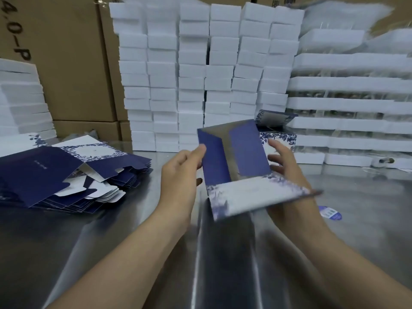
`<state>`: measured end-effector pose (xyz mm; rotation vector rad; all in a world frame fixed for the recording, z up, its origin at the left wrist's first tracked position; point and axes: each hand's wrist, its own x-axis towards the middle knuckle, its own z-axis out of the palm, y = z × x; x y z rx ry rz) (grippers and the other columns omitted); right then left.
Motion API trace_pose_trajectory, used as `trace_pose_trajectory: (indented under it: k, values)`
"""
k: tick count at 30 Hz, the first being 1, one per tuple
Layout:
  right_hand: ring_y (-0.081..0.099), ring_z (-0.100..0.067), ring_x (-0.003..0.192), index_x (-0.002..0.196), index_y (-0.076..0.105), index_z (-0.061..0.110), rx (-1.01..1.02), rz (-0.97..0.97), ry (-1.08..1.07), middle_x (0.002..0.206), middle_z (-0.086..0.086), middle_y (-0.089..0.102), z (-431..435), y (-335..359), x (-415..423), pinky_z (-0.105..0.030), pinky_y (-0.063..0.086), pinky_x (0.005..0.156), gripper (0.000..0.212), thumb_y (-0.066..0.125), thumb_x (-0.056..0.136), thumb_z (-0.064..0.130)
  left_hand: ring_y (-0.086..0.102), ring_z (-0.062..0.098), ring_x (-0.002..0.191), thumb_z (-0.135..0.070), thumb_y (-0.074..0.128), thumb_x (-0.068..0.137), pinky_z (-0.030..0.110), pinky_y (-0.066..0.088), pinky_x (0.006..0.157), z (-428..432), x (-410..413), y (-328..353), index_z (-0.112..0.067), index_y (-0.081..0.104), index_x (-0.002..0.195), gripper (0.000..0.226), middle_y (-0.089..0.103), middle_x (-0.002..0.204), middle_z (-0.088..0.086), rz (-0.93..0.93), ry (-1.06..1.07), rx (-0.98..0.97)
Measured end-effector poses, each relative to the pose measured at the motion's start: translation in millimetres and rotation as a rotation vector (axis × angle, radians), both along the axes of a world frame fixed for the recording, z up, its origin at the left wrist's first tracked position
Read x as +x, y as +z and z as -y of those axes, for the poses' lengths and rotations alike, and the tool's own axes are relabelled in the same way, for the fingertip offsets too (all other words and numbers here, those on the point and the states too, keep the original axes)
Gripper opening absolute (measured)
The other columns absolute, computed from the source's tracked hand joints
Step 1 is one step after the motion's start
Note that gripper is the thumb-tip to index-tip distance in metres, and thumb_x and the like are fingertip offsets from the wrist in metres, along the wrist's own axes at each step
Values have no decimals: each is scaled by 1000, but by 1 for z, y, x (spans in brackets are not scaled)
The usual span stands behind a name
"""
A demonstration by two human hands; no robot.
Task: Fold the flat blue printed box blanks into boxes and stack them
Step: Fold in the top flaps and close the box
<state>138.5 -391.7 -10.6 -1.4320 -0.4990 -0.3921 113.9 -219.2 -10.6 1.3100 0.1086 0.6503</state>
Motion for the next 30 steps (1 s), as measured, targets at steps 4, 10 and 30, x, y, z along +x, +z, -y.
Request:
trace_pose_trajectory:
  k: [4, 10, 30]
  values:
    - [63, 3, 115, 116, 63, 52, -300, 168, -152, 118, 24, 71, 2, -15, -6, -29, 50, 95, 28, 74, 96, 36, 72, 10, 104, -46, 43, 110, 37, 52, 91, 5, -5, 5, -28, 72, 92, 38, 79, 103, -12, 80, -40, 13]
    - [66, 3, 102, 109, 66, 38, -137, 90, -166, 111, 20, 72, 0, -13, -5, -16, 45, 82, 34, 50, 101, 67, 71, 14, 109, -62, 47, 105, 39, 51, 102, 15, -10, -2, -13, 71, 108, 55, 78, 114, -4, 153, -84, 231]
    - [51, -4, 135, 109, 76, 34, -357, 399, -314, 133, 15, 57, 5, -10, -2, -24, 40, 110, 12, 67, 101, 30, 62, 9, 126, -26, 76, 96, 43, 48, 108, 13, -8, -7, -24, 80, 106, 11, 74, 115, -15, 429, 328, 983]
